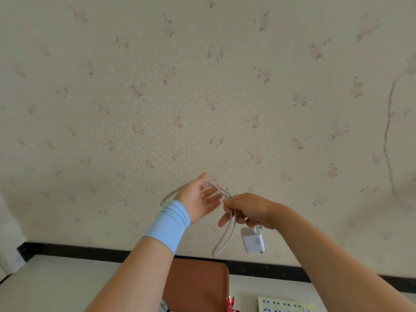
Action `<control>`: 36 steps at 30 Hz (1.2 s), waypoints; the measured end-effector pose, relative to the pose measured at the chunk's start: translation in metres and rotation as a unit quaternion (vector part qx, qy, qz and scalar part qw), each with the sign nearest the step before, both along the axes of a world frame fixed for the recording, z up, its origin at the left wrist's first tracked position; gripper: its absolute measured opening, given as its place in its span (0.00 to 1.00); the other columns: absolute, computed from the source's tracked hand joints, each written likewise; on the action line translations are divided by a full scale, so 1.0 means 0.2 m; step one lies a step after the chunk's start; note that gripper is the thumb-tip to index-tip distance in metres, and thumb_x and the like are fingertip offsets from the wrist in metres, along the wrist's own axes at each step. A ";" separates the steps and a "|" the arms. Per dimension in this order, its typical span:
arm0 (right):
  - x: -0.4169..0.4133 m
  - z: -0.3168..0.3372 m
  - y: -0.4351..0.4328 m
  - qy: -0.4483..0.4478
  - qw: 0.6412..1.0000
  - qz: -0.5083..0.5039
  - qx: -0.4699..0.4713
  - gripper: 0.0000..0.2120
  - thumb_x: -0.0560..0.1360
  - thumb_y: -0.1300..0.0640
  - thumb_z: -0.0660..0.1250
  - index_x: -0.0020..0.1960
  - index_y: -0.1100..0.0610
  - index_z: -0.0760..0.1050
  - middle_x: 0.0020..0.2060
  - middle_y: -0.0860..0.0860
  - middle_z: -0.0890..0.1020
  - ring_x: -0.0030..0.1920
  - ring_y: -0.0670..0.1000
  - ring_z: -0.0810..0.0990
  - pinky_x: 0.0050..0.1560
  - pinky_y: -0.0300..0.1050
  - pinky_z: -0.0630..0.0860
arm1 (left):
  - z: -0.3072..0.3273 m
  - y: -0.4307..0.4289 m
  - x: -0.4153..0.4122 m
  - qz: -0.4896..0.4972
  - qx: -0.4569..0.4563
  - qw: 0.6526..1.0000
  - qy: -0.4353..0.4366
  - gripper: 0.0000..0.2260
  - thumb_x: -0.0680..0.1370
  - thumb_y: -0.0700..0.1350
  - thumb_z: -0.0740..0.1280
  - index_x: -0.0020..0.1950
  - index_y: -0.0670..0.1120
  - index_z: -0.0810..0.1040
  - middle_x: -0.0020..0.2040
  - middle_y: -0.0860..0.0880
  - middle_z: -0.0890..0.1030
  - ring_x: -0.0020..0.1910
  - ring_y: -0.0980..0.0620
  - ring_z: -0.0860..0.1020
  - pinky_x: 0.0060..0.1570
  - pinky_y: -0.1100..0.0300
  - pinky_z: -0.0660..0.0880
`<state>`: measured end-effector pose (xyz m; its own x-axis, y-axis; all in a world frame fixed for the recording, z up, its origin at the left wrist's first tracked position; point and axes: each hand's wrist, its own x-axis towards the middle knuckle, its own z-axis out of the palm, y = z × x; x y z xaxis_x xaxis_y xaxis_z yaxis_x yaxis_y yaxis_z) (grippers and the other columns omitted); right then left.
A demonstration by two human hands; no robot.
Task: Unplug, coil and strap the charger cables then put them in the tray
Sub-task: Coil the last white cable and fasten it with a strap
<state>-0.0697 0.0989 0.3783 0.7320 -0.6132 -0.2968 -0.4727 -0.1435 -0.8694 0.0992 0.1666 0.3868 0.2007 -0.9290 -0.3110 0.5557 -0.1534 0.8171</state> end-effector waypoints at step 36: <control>-0.06 0.02 -0.02 0.066 0.993 -0.022 -0.095 0.18 0.84 0.46 0.56 0.48 0.55 0.78 0.26 0.46 0.73 0.25 0.46 0.68 0.33 0.41 0.70 | 0.06 0.10 -0.09 -0.174 0.031 0.808 -0.561 0.13 0.81 0.52 0.61 0.49 0.47 0.82 0.38 0.52 0.85 0.30 0.52 0.79 0.36 0.59 0.72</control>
